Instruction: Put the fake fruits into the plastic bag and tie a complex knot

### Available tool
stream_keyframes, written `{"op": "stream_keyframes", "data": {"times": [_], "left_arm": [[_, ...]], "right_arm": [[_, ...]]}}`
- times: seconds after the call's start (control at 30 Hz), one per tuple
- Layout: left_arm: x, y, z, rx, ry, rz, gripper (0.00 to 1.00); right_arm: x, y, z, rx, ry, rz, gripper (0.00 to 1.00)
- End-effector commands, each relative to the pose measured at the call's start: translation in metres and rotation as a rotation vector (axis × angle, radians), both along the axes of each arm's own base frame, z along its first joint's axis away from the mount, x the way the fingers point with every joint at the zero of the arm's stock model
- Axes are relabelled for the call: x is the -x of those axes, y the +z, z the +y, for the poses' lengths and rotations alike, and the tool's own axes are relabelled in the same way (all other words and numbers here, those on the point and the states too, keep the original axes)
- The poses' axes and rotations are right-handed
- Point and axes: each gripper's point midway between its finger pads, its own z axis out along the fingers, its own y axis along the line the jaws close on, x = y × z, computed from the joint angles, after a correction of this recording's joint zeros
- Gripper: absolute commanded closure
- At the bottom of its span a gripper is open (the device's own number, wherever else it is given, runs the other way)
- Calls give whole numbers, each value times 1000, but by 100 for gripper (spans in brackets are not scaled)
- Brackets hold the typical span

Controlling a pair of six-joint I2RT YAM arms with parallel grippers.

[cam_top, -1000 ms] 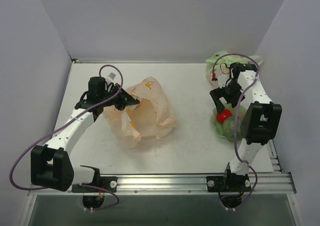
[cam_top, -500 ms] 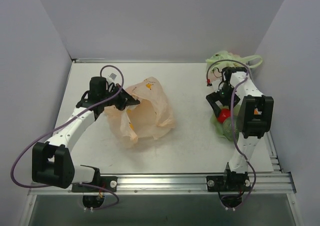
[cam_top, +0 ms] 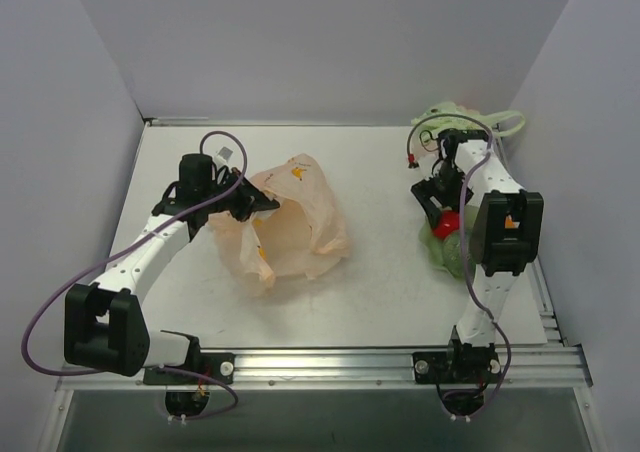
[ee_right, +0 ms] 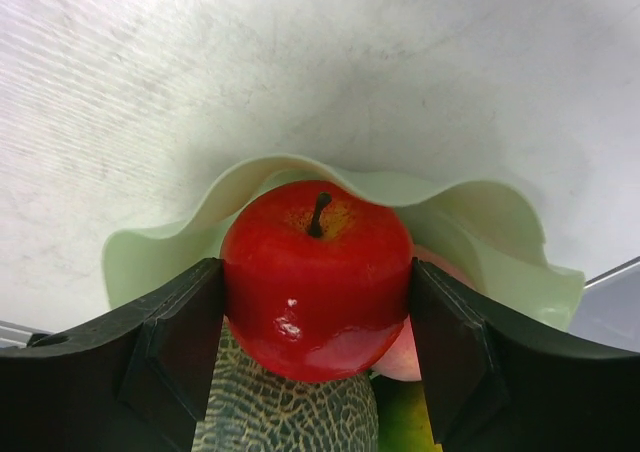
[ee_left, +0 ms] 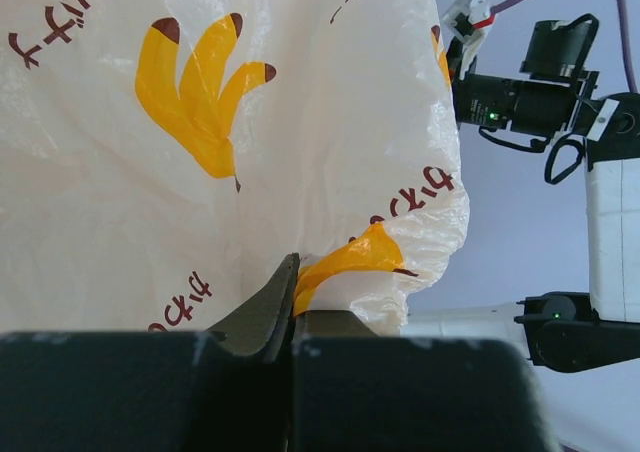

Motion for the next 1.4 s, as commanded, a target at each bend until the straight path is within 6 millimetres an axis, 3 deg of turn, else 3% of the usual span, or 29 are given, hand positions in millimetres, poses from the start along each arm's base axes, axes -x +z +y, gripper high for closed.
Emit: {"op": "stream_keyframes", "data": {"times": [0.0, 0.23, 0.37, 0.5, 0.53, 0.6, 0.63, 0.7, 0.73, 0.77, 0.8, 0.83, 0.87, 0.97, 1.03, 1.07, 1.1, 1.23, 1.37], "left_arm": [[-7, 18, 2, 10, 13, -43, 100], [-9, 18, 4, 14, 23, -40, 100], [-10, 20, 5, 23, 26, -36, 100], [-11, 20, 7, 29, 32, -34, 100], [-12, 19, 7, 29, 35, -29, 100], [-12, 19, 8, 36, 37, -29, 100], [-12, 18, 8, 38, 39, -24, 100], [-12, 17, 7, 49, 41, -16, 100], [-12, 18, 7, 60, 41, -9, 100], [-12, 17, 5, 62, 38, -8, 100], [-13, 18, 5, 66, 38, -8, 100], [-14, 18, 6, 69, 43, -7, 100], [-15, 18, 6, 70, 43, -9, 100], [-17, 22, 6, 80, 47, -12, 100], [-17, 22, 6, 85, 46, -10, 100], [-17, 22, 5, 87, 45, -12, 100], [-17, 21, 6, 89, 47, -9, 100], [-15, 20, 5, 104, 46, 0, 100], [-13, 21, 4, 111, 40, 6, 100]], "right_arm": [[-12, 48, 10, -41, -9, -116, 65], [-44, 113, 26, -135, -47, -329, 69], [-61, 166, 41, -234, -54, -480, 70], [-46, 222, 82, -471, -22, -577, 70], [-37, 234, 105, -578, 22, -571, 71], [-18, 252, 128, -650, 75, -579, 72], [-6, 259, 154, -711, 132, -568, 72], [14, 276, 181, -779, 194, -595, 71], [13, 275, 196, -820, 207, -612, 71], [27, 277, 224, -848, 281, -613, 71], [33, 289, 237, -863, 341, -675, 71], [42, 278, 250, -856, 388, -658, 71], [60, 275, 276, -847, 505, -669, 72], [84, 256, 312, -780, 700, -738, 71], [85, 243, 328, -739, 769, -766, 71], [89, 222, 332, -715, 810, -744, 70], [91, 224, 348, -689, 895, -827, 70], [101, 198, 375, -625, 1078, -873, 70], [85, 176, 398, -602, 1132, -904, 70]]}}
